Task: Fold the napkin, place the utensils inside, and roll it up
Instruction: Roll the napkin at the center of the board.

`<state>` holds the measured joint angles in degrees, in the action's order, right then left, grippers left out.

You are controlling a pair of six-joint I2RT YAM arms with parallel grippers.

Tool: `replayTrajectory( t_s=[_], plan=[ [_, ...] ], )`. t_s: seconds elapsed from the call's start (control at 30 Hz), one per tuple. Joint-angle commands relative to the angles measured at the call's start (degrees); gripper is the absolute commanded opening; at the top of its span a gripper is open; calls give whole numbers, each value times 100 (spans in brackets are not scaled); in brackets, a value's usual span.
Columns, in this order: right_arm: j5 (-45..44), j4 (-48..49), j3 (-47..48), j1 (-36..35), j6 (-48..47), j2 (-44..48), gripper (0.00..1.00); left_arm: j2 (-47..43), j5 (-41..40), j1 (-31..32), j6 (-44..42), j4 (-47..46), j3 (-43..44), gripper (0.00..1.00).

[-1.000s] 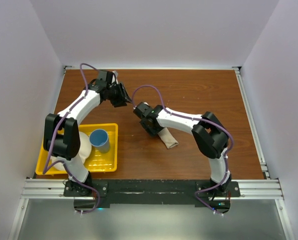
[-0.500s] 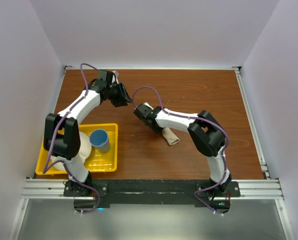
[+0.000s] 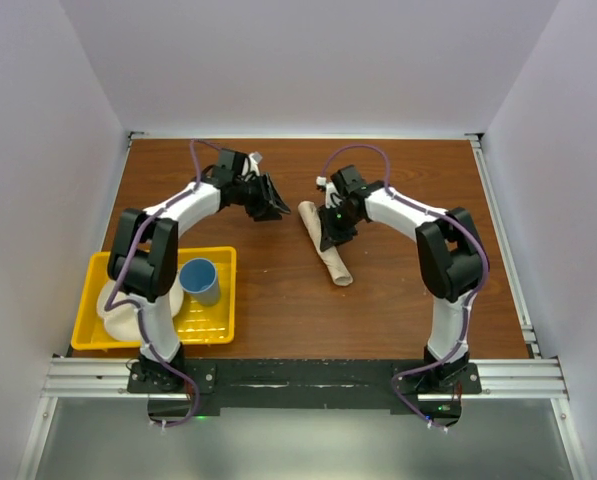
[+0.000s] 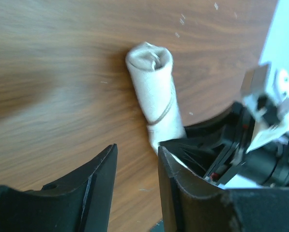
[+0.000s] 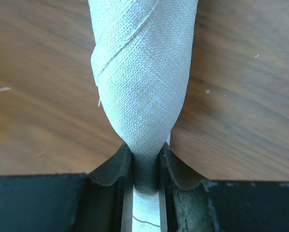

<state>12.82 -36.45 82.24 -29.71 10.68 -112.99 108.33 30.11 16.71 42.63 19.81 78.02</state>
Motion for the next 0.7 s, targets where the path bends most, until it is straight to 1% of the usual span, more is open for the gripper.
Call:
replayTrajectory(
  t_s=[0.0,0.03,0.07,0.13,0.27,0.3,0.4,0.53,0.67],
  plan=[
    [2581,831,-620,447,680,287,4,293,882,385,596,-961,64,43],
    [2794,1171,-743,536,777,304,4,337,935,447,754,-1188,56,43],
    [3022,1366,-988,606,978,304,5,390,996,499,842,-1330,56,43],
    [3383,1753,-1165,791,1103,269,5,557,1164,658,1105,-1707,56,43],
    [3754,2211,-1551,1055,1357,172,5,803,1234,860,1291,-1893,152,43],
    [3798,2290,-1605,1160,1375,155,5,882,1226,930,1300,-2076,170,43],
    [3895,2362,-1685,1301,1314,84,6,1040,1199,1018,1318,-2183,196,43],
    [3886,2317,-1746,1319,1244,5,8,1242,1217,1027,1432,-2508,126,43],
    [3842,2396,-1913,1337,1287,5,11,1427,1190,1045,1476,-2658,161,42]
  ],
)
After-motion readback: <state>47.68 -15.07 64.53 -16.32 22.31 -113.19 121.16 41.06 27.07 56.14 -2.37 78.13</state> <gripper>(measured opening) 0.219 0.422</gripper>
